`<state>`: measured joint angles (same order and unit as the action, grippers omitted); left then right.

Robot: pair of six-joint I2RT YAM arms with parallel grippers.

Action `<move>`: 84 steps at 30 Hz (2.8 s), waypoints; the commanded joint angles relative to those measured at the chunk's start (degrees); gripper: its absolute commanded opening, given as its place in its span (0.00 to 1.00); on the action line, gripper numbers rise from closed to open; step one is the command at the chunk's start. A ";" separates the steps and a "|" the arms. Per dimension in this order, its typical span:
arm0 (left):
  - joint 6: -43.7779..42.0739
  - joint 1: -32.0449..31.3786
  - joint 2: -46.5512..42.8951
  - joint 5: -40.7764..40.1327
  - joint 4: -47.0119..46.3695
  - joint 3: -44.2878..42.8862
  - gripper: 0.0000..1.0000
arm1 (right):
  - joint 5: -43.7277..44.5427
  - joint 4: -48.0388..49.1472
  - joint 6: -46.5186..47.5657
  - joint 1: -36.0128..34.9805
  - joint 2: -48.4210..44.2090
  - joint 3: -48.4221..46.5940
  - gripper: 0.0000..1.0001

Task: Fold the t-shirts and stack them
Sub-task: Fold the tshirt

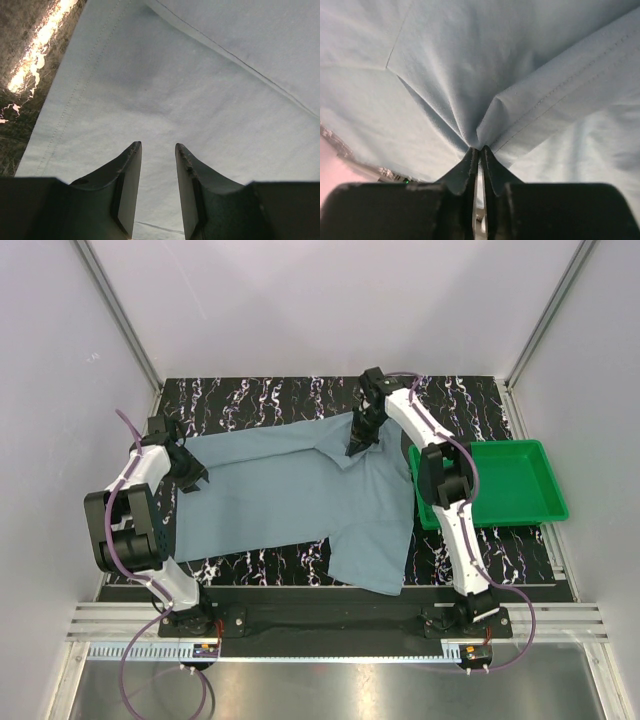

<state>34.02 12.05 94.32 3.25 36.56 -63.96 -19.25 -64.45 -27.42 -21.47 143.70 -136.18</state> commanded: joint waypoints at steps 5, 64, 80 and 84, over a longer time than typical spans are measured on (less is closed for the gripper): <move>-1.33 0.16 0.95 0.36 0.09 -2.30 0.39 | -10.81 -4.90 0.17 -1.46 -9.04 9.33 0.33; 0.17 -3.53 7.10 1.50 1.15 -14.24 0.39 | -9.23 14.61 -3.96 14.27 -7.89 13.22 0.08; -1.24 -4.32 10.71 2.64 2.20 -14.52 0.40 | -6.77 9.78 -4.31 14.18 -18.54 28.07 0.15; -1.68 -5.02 10.71 2.91 2.99 -14.78 0.40 | -6.07 10.74 -3.17 14.18 -17.76 29.48 0.35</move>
<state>33.85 7.68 105.14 5.82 38.57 -78.28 -26.13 -53.98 -32.03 -7.11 128.20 -106.61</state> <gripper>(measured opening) 0.400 0.325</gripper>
